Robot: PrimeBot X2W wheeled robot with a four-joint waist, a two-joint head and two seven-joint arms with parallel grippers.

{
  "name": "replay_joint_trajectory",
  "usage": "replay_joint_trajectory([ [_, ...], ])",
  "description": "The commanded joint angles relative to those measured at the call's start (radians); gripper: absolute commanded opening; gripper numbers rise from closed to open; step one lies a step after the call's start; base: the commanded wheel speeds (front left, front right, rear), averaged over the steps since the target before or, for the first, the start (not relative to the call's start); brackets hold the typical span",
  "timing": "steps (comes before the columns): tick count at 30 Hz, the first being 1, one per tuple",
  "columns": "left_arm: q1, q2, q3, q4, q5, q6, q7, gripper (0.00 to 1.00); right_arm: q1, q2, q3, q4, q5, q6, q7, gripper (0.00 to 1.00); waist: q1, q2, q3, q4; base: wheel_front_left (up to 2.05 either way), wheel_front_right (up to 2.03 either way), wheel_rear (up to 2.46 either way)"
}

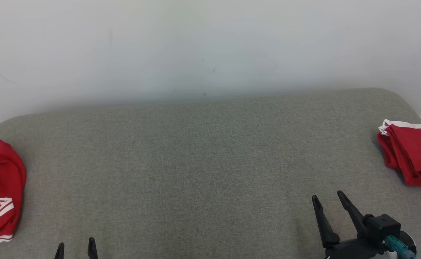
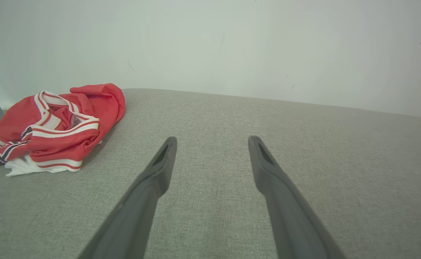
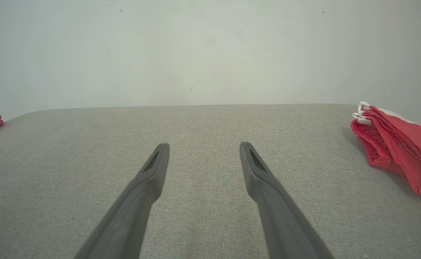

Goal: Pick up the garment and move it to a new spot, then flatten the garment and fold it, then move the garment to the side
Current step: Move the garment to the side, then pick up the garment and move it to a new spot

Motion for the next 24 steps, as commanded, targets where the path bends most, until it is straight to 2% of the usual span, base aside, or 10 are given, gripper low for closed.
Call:
replay_joint_trajectory([
  [1, -0.001, -0.002, 0.005, 0.0, -0.004, 0.003, -0.003, 1.0, 0.008, 0.005, -0.003, 0.002, 0.002, -0.003, -0.006, 1.0, 0.0, 0.0, 0.0, -0.002, 0.0, 0.0, 0.0],
  [16, -0.007, -0.002, 0.012, 0.003, -0.007, -0.004, -0.003, 1.0, 0.0, 0.013, -0.001, 0.006, 0.0, -0.003, -0.009, 1.0, 0.0, 0.0, -0.008, -0.013, 0.0, 0.0, 0.0],
  [24, -0.012, -0.002, 0.022, 0.009, 0.008, -0.006, -0.003, 1.0, 0.014, 0.005, -0.002, 0.002, 0.018, -0.003, -0.013, 1.0, 0.0, 0.0, -0.004, 0.041, 0.0, 0.0, 0.0],
])
